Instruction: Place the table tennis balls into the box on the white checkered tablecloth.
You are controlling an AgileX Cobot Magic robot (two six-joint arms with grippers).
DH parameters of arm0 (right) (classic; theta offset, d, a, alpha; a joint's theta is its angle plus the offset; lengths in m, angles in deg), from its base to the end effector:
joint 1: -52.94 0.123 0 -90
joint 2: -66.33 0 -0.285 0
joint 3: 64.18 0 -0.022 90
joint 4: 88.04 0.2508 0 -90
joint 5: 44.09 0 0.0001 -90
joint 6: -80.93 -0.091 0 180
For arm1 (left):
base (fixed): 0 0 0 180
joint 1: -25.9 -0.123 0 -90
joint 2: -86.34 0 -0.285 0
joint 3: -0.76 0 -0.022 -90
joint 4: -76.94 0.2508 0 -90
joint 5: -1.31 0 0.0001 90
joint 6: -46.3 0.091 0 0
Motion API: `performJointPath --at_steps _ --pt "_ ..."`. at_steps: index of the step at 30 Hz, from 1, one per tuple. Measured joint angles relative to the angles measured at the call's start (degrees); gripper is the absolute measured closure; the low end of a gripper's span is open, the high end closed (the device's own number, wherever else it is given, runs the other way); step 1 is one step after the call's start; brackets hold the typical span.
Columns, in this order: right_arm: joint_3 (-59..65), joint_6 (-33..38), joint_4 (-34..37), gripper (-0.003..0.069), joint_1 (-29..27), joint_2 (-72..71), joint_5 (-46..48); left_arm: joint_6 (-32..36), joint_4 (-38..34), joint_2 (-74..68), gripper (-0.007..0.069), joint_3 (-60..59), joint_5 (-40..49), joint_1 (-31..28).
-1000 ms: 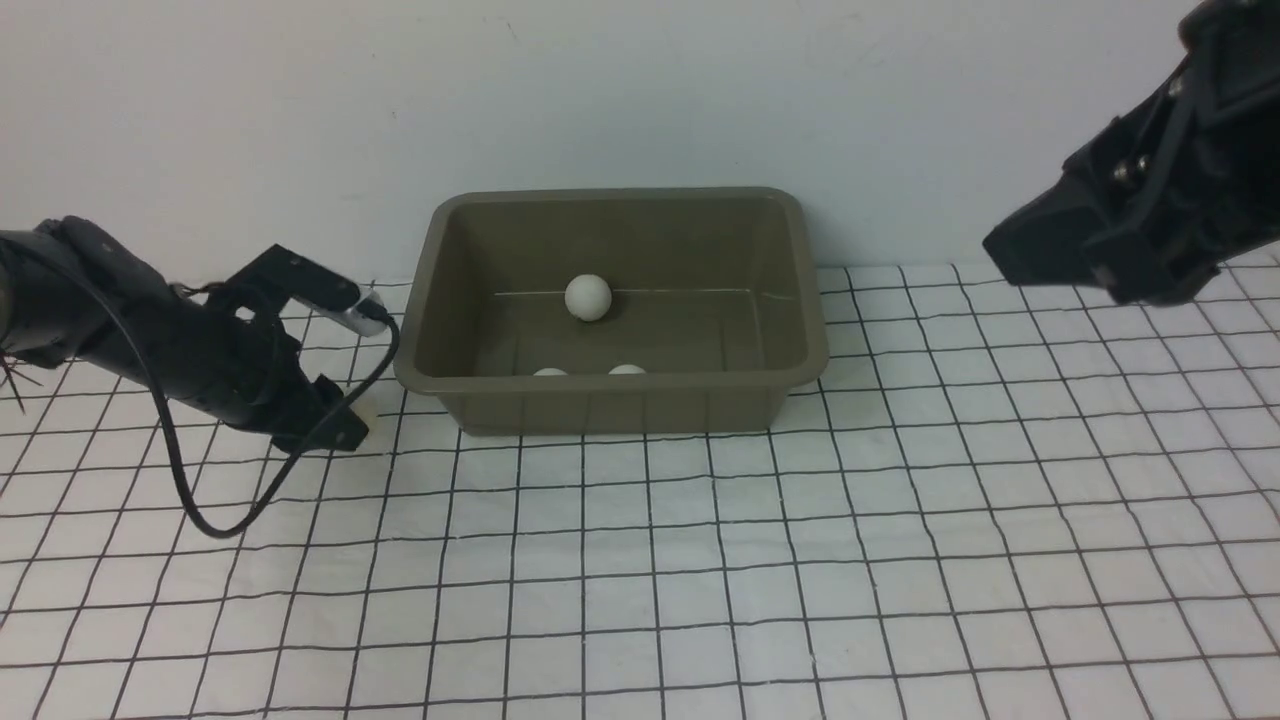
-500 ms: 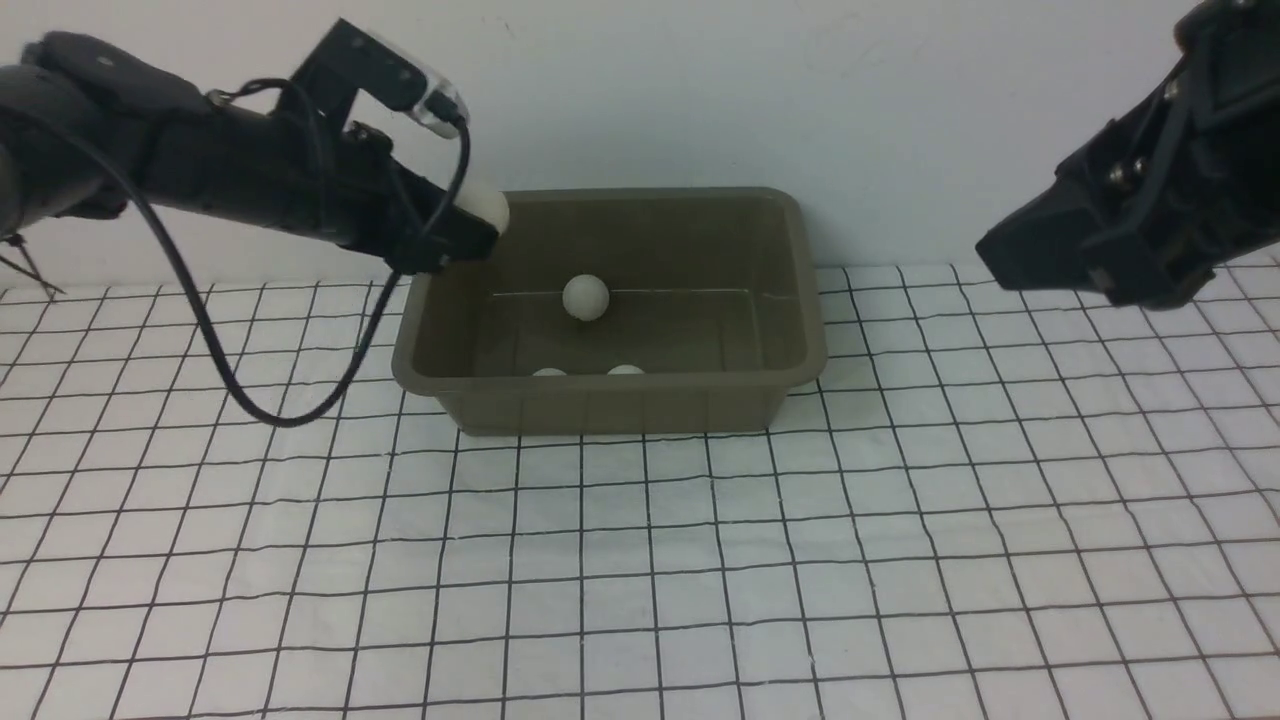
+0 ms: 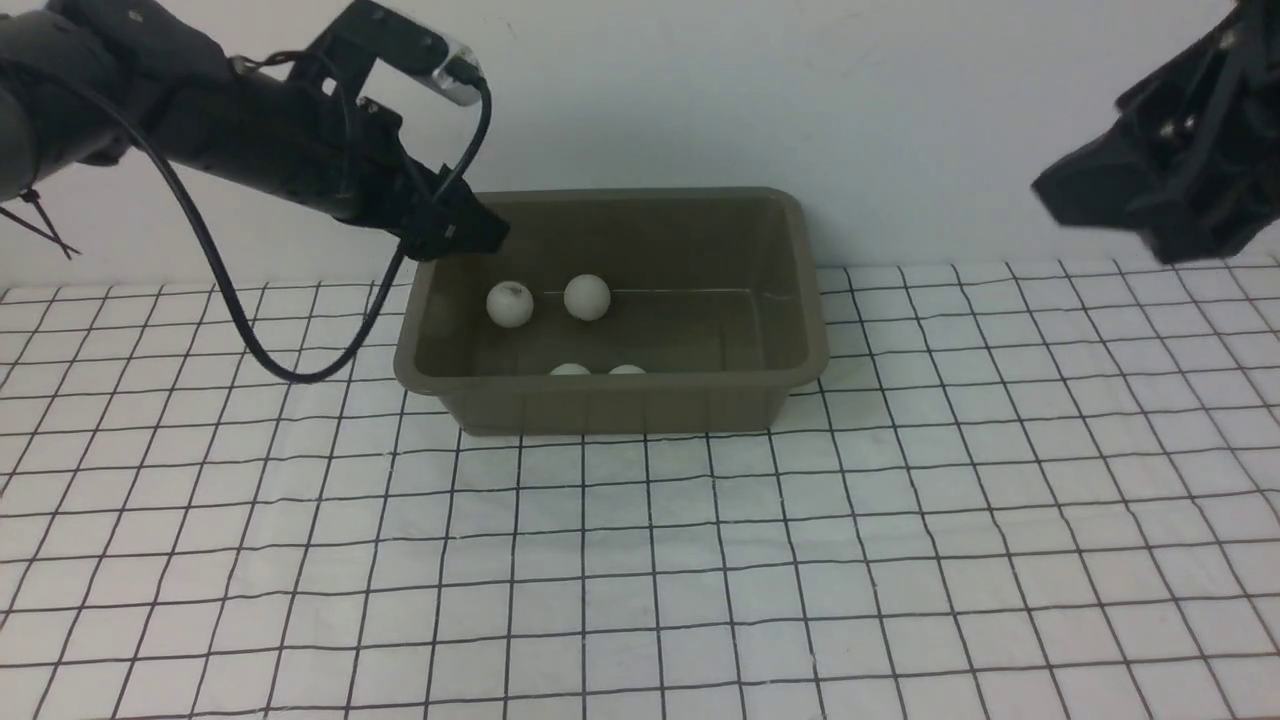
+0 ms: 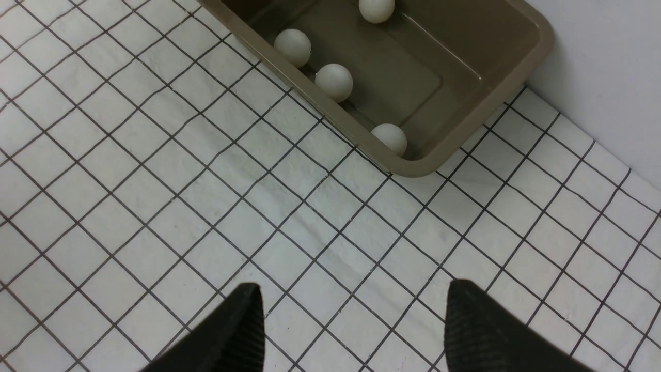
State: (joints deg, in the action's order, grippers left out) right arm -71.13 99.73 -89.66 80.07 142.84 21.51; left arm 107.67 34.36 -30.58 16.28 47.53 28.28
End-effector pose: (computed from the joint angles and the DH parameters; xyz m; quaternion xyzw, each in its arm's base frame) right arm 0.2012 0.1005 0.4438 -0.3611 0.8509 0.0136 0.3814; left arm 0.4291 -0.0624 0.2892 0.3297 0.8487 -0.1522 0.3846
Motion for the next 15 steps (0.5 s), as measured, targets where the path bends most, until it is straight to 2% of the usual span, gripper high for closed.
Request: performJointPath --at_steps 4,8,11,13,15 --pt "0.0 -2.82 -4.72 0.0229 0.0 -7.07 -3.17 -2.56 3.34 2.28 0.0109 0.0 0.04 0.0" --pt "1.92 -4.89 -6.52 0.0229 0.0 -16.44 -4.71 -2.63 2.99 2.97 0.0132 0.0 0.04 0.0" --pt "8.98 -6.22 -5.9 0.0229 0.0 -26.47 -6.83 -2.63 1.71 2.98 0.0136 0.0 0.04 0.0" --pt "19.28 -10.99 -6.77 0.0229 0.0 -34.41 -11.74 -2.63 0.39 2.98 0.0136 0.0 0.04 0.0" --pt "24.11 -13.79 -7.85 0.0229 0.0 -37.81 -14.6 -2.63 -0.09 2.98 0.0136 0.0 0.04 0.0"
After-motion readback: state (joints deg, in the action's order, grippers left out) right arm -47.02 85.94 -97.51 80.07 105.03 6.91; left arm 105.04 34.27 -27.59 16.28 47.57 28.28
